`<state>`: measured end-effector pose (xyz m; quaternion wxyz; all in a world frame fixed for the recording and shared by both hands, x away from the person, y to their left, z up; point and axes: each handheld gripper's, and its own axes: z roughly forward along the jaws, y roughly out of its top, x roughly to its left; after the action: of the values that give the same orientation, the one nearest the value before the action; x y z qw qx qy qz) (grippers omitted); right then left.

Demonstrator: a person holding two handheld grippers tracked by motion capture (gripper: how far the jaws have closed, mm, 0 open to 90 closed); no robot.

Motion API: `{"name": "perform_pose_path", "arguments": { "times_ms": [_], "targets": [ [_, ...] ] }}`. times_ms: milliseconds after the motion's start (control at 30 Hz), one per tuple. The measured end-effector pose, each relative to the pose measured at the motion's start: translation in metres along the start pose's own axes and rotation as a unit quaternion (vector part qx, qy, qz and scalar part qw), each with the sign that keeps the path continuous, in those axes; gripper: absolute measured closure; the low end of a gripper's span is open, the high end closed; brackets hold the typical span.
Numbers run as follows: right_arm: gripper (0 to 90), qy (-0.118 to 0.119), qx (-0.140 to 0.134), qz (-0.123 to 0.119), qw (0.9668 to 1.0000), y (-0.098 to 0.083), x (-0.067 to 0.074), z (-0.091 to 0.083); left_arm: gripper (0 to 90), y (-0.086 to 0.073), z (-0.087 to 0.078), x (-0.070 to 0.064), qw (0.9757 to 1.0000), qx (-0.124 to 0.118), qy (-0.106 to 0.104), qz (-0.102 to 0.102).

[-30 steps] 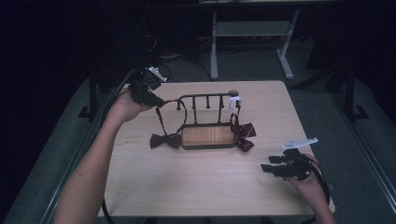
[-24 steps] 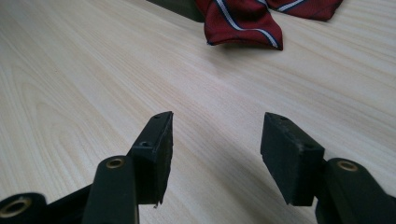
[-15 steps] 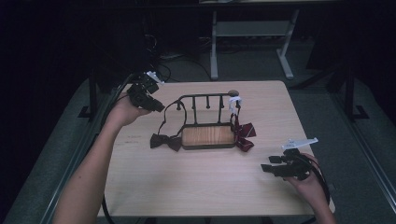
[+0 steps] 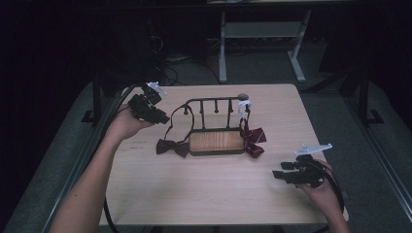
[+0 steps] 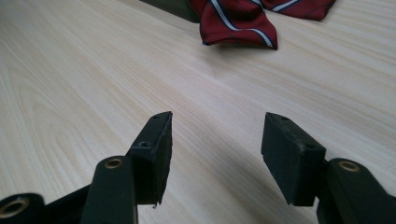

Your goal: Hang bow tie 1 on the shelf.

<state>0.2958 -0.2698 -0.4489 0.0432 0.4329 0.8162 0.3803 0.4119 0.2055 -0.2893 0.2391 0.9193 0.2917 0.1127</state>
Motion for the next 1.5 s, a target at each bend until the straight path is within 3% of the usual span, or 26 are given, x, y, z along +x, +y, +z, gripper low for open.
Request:
{"name": "perform_pose_path", "arguments": {
  "times_ms": [700,1033,1500],
  "targets": [
    [41.4,-0.006,-0.002,0.003,1.0000,-0.001,-0.004,-0.002,64.4,-0.023,-0.005,-0.017,0.9997,-0.023,-0.009,0.004],
    [41.4,-0.007,-0.001,0.003,1.0000,-0.001,-0.004,-0.002,57.3,-0.035,-0.004,-0.020,0.9997,-0.025,-0.007,-0.003],
    [41.4,-0.008,-0.003,0.011,0.9999,-0.002,-0.005,-0.004,49.4,-0.047,0.001,-0.031,0.9997,-0.019,-0.012,0.004]
  ]
}}
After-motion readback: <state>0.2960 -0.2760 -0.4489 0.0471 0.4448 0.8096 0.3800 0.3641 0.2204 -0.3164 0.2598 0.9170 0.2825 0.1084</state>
